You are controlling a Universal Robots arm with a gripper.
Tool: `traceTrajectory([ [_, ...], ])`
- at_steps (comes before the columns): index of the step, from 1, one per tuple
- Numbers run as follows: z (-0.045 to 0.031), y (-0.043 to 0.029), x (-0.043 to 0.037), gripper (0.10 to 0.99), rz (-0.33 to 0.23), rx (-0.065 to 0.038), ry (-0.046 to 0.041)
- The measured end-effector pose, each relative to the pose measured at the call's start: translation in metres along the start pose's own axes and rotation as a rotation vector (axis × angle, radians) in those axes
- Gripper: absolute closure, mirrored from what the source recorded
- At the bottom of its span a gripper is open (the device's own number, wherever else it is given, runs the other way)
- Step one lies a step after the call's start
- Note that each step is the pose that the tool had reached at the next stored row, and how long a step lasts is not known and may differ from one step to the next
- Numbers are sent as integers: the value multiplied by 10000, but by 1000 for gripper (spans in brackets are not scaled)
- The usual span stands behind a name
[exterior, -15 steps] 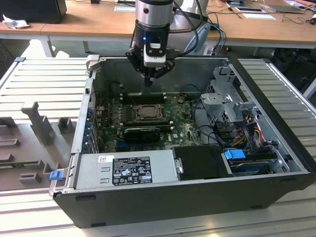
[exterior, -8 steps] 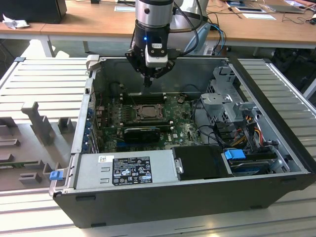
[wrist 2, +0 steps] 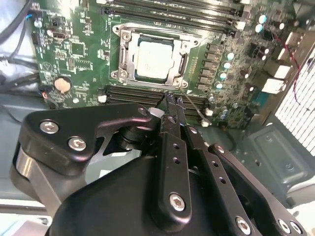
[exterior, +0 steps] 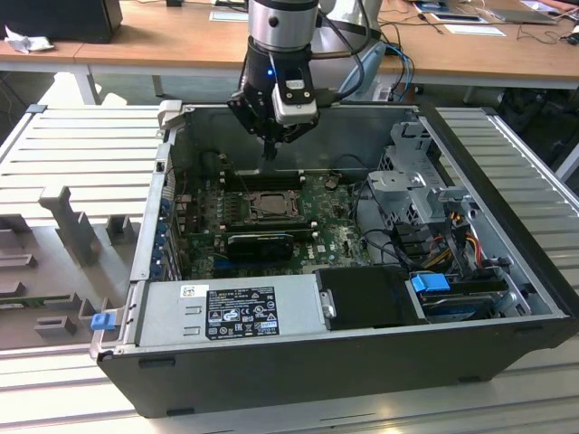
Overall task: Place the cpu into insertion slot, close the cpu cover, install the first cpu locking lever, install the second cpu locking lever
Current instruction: 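Install the first cpu locking lever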
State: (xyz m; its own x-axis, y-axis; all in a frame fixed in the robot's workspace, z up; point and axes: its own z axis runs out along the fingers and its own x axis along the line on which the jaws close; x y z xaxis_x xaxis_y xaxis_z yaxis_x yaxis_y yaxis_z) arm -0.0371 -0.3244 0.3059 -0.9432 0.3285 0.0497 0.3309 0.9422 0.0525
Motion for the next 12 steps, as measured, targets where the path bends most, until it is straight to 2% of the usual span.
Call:
traceTrajectory([
  [8, 6, 0, 0, 980, -963, 47, 51],
  [12, 8, -7, 20, 980, -1152, 54, 57],
])
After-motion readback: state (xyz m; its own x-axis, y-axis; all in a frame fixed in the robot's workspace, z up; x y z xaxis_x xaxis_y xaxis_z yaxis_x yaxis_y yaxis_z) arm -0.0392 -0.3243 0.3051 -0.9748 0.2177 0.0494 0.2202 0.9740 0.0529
